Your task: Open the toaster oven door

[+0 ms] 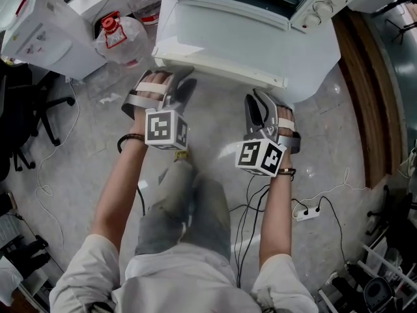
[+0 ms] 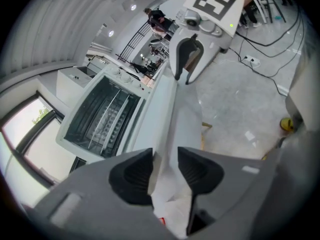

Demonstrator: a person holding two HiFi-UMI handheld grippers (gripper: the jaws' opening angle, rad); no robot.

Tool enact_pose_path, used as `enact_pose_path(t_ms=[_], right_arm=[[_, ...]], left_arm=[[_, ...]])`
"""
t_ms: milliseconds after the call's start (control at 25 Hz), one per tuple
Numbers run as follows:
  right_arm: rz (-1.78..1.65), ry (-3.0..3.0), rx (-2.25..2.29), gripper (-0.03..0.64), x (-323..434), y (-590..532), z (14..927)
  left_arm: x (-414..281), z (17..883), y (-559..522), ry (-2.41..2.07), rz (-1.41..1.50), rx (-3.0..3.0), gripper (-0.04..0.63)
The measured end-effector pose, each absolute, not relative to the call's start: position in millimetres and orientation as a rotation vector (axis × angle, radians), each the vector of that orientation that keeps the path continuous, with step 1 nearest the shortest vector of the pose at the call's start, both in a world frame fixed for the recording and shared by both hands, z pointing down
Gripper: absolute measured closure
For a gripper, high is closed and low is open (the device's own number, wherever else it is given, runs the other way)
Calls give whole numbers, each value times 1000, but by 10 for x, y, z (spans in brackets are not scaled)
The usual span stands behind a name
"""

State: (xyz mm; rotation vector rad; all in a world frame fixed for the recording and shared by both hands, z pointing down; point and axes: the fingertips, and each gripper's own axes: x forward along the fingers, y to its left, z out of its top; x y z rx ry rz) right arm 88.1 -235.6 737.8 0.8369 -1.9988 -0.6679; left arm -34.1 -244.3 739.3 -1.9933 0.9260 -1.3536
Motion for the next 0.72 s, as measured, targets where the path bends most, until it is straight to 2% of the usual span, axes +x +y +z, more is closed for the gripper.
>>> enact_pose_path(t_ms=[720], right_arm=[[-357,-2221,1109,537,1078,-2018,6474]], left_arm=[[-383,6681,-2084,1218,-1181,-2270,470]])
